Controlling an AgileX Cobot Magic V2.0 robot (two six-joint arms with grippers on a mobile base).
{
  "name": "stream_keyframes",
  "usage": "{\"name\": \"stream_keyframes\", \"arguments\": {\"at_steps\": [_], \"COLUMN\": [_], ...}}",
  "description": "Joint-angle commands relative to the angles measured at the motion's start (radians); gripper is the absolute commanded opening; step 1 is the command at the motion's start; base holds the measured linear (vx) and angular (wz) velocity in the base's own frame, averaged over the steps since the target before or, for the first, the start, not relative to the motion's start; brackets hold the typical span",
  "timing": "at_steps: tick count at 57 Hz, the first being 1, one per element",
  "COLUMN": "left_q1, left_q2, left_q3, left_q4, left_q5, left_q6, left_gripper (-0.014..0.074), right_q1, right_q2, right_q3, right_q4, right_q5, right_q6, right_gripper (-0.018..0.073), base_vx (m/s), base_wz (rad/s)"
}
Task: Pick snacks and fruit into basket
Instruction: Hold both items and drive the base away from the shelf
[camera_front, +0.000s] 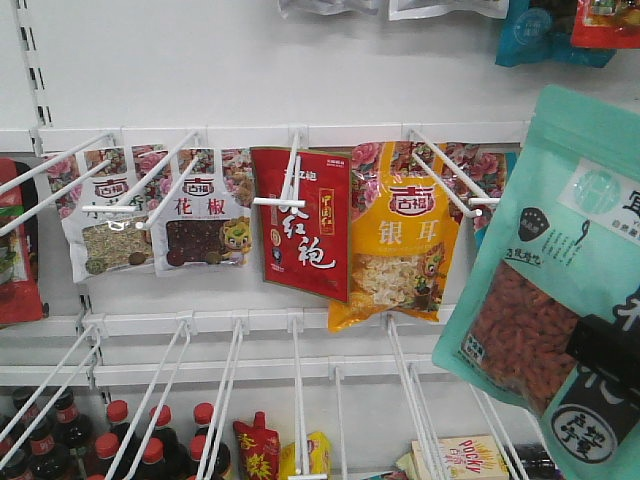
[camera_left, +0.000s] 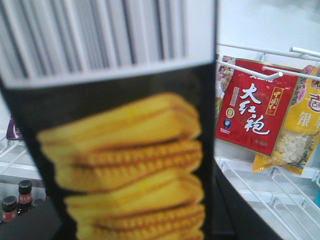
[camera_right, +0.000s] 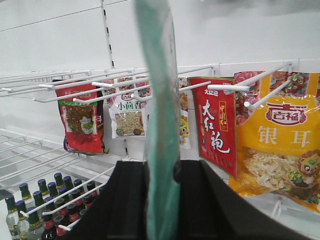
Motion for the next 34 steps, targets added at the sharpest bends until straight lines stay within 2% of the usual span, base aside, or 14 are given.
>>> {"name": "stream_keyframes", "arguments": {"at_steps": [1,34], "left_q1": [-0.006,-0.006], "left_q2": [0.012,0.012], "left_q3": [-0.037,-0.037], "left_q4": [0.007,0.007], "left_q5": [-0.1,-0.1], "left_q6": [0.003,0.003], "left_gripper": [0.0002,0.0002], "right_q1": [-0.004,-0.004], "right_q2": [-0.001,-0.001], "right_q3": [-0.031,-0.031], "right_q4": [-0.004,-0.004], "right_q5": [0.034,0.034], "right_q6": [-0.001,-0.001], "right_gripper": [-0.0009,-0.0009], "base_vx": [-0.07,-0.11], "base_wz": [0.06,-0.03]}}
